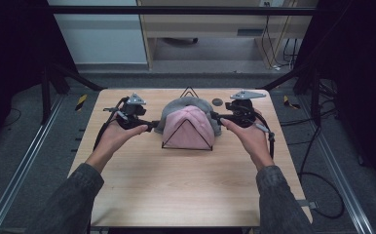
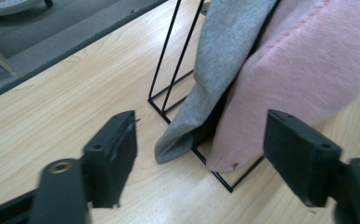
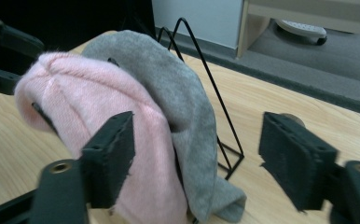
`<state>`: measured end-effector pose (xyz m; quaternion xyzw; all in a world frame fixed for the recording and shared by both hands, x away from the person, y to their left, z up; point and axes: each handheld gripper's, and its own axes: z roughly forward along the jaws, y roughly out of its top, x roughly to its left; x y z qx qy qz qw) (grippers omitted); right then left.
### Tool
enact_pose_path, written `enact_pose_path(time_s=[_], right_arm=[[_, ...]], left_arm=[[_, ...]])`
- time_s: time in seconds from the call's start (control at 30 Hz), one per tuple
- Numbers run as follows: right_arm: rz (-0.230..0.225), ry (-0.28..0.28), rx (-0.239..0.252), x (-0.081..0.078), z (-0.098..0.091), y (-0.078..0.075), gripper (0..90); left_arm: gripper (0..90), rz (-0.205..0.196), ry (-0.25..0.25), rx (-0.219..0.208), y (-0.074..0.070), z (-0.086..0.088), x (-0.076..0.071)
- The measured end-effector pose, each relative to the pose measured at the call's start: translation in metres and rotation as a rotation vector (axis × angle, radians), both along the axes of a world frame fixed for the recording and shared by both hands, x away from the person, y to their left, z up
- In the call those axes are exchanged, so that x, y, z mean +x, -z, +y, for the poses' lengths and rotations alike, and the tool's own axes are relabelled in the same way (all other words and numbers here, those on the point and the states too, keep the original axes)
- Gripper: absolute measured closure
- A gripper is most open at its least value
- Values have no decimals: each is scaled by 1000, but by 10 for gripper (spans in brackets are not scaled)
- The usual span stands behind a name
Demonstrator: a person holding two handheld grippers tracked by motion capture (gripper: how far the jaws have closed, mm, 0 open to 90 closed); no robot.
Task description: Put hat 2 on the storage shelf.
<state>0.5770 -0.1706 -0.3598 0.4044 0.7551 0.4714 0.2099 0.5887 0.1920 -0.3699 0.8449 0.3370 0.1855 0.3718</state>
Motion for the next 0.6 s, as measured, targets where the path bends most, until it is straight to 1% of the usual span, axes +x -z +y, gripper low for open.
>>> enact_pose_path(time_s=[0.03,0.07,0.1,0.13,0.17,0.23,0.27,0.3,0.37,0.4,0.43,0.47,0.5,0.57,0.6], right_arm=[[-2,3,-5,-3,-1,-1,227],[-2,3,-5,-3,-1,-1,227],[1,8,-4,-6,-1,-1,202],[5,9,-7,-12,-3,-2,160],[5,10,-14,-15,-4,-2,143],[3,9,-18,-23,-6,-4,116],[1,4,-18,-28,-8,-4,109],[-4,-1,-15,-32,-9,-5,106],[-10,-12,-23,-40,-11,-4,94],[-10,-12,-23,-40,-11,-4,94],[-9,-25,-40,-47,-11,-2,87],[-11,-29,-45,-50,-12,-2,86],[-11,-29,-45,-50,-12,-2,86],[-4,-40,-57,-59,-13,4,81],[0,-44,-62,-61,-13,6,81]], left_arm=[[206,11,-5,0,0,0,-2],[178,11,-5,0,0,0,-2],[178,20,-4,4,0,0,-5],[139,36,5,18,0,1,-11],[129,41,10,25,0,0,-15],[103,41,33,27,0,0,-24],[99,38,46,29,-1,0,-29],[92,38,46,29,-1,0,-29],[86,35,60,25,-1,0,-38],[86,32,65,26,-1,0,-42],[77,37,78,27,0,0,-50],[73,36,87,25,1,0,-54],[66,36,87,25,1,0,-54],[62,36,107,21,3,1,-63],[62,38,114,15,5,2,-66]])
